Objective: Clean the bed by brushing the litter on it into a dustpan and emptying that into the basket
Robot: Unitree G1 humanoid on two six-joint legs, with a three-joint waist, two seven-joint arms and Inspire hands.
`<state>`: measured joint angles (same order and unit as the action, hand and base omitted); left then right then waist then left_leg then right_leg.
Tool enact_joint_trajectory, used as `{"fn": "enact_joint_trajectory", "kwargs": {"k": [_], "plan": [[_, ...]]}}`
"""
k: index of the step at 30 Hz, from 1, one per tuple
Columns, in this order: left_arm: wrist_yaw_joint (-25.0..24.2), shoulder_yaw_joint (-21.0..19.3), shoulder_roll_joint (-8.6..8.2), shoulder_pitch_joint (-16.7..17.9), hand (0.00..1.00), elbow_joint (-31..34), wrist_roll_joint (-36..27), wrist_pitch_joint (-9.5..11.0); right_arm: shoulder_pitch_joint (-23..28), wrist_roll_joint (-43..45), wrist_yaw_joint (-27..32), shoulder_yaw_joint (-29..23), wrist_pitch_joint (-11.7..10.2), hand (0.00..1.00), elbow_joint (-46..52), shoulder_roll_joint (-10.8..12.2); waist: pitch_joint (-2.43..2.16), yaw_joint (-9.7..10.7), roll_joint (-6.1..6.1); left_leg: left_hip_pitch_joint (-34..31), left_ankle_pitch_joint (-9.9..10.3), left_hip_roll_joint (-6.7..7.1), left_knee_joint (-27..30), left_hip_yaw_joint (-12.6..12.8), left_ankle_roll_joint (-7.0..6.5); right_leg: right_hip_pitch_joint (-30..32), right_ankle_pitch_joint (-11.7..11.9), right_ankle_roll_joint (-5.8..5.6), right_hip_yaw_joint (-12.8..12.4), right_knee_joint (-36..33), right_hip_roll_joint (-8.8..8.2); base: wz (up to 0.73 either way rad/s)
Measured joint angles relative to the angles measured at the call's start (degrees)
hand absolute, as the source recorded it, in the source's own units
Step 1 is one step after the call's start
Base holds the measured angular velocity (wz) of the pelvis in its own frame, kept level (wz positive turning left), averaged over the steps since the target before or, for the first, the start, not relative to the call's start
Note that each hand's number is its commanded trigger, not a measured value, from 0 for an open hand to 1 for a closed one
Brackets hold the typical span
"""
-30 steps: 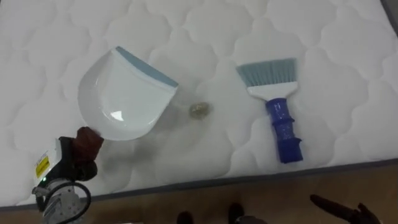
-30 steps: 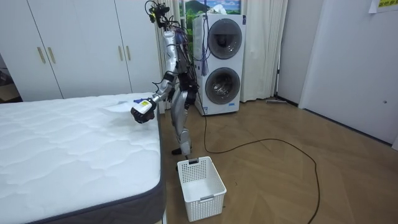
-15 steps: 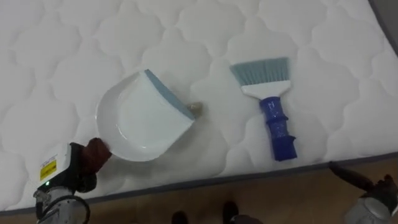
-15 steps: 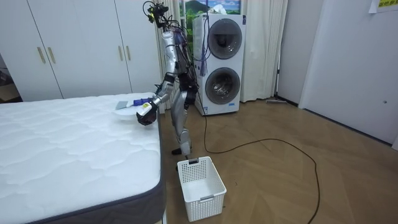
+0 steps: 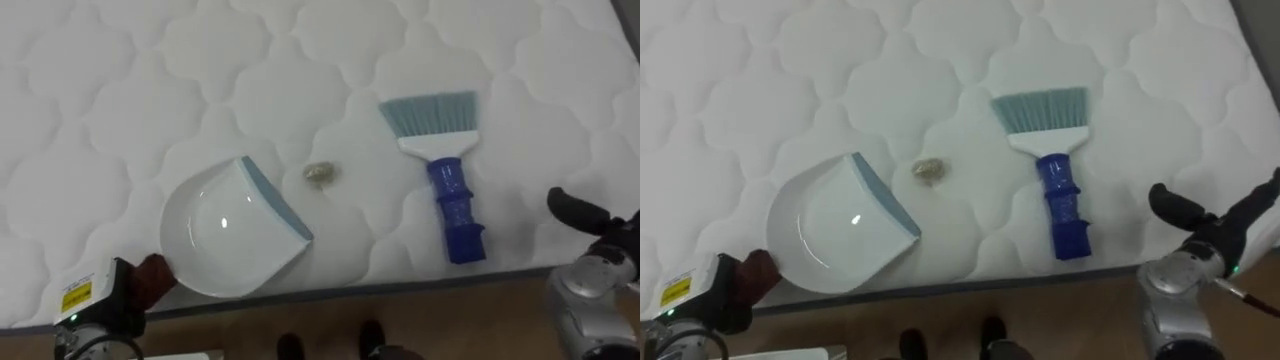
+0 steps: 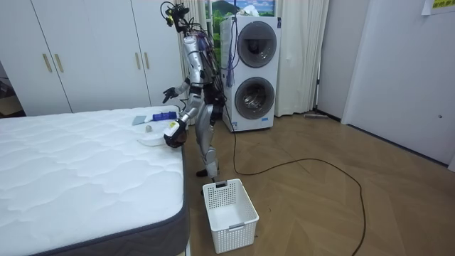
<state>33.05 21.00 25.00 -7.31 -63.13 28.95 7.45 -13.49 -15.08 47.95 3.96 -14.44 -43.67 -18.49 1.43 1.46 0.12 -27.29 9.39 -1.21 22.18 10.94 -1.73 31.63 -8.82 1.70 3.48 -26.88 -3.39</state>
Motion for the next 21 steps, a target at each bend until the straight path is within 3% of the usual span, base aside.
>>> {"fn": "enact_joint_trajectory", "kwargs": {"k": [9, 14, 21], "plan": [[-1.21, -0.02, -0.48, 0.09, 1.0, -0.41, 0.55, -1.3, -0.05, 8.68, 1.59, 1.81, -0.07, 0.0, 6.09, 0.07, 0.29, -0.39, 0.41, -0.05, 0.05, -0.05, -0.07, -0.14, -0.08, 0.08, -0.42, -0.14, 0.67, 0.06, -0.47, 0.02], [-1.08, 0.0, -0.52, -0.44, 1.0, -2.23, 0.49, -1.63, -0.45, 9.09, 1.46, 5.81, -0.07, 0.0, 7.82, 0.06, 0.43, -0.5, 0.63, -0.05, 0.05, -0.04, -0.44, 0.08, -0.08, 0.23, -0.47, -0.1, 0.69, 0.09, -0.44, 0.0], [-0.85, 0.66, -0.75, -1.99, 1.0, -3.28, 0.46, -1.64, -0.67, 9.06, -0.43, 10.77, 0.27, 0.0, 5.34, 0.12, 1.02, -1.78, 0.89, -0.06, 0.06, -0.18, -0.69, 0.09, -0.08, 0.03, -0.47, -0.1, 0.97, 0.33, -0.43, 0.0]]}}
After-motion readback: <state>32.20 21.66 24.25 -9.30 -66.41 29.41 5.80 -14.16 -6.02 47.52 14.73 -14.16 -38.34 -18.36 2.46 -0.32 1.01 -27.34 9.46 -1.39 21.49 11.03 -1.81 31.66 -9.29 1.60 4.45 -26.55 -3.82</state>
